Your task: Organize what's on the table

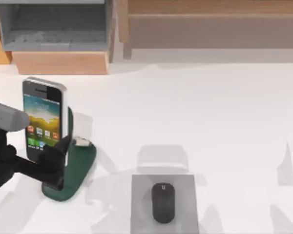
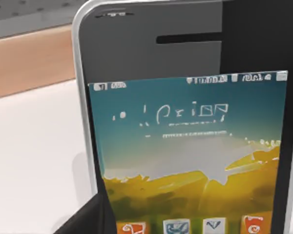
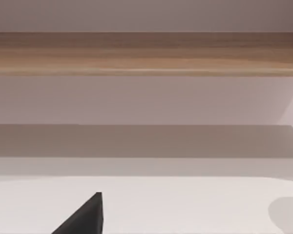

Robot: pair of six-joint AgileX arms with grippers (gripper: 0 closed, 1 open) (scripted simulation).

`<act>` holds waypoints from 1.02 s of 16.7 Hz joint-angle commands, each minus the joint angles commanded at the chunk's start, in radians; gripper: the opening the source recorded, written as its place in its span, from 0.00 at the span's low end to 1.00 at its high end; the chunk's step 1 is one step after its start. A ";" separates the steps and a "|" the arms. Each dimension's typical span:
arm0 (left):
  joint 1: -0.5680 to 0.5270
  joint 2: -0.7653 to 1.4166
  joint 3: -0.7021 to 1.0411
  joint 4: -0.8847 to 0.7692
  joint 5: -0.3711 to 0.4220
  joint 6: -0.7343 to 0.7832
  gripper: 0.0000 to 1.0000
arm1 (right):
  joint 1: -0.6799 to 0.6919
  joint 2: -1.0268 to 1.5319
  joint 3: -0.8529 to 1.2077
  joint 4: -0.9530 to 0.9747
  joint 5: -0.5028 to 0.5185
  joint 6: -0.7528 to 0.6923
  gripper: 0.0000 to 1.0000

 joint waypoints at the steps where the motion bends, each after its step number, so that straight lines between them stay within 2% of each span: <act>1: 0.001 -0.001 -0.001 0.000 0.000 0.000 1.00 | 0.000 0.000 0.000 0.000 0.000 0.000 1.00; 17: 0.310 -0.472 -0.291 0.164 -0.025 0.008 1.00 | 0.000 0.000 0.000 0.000 0.000 0.000 1.00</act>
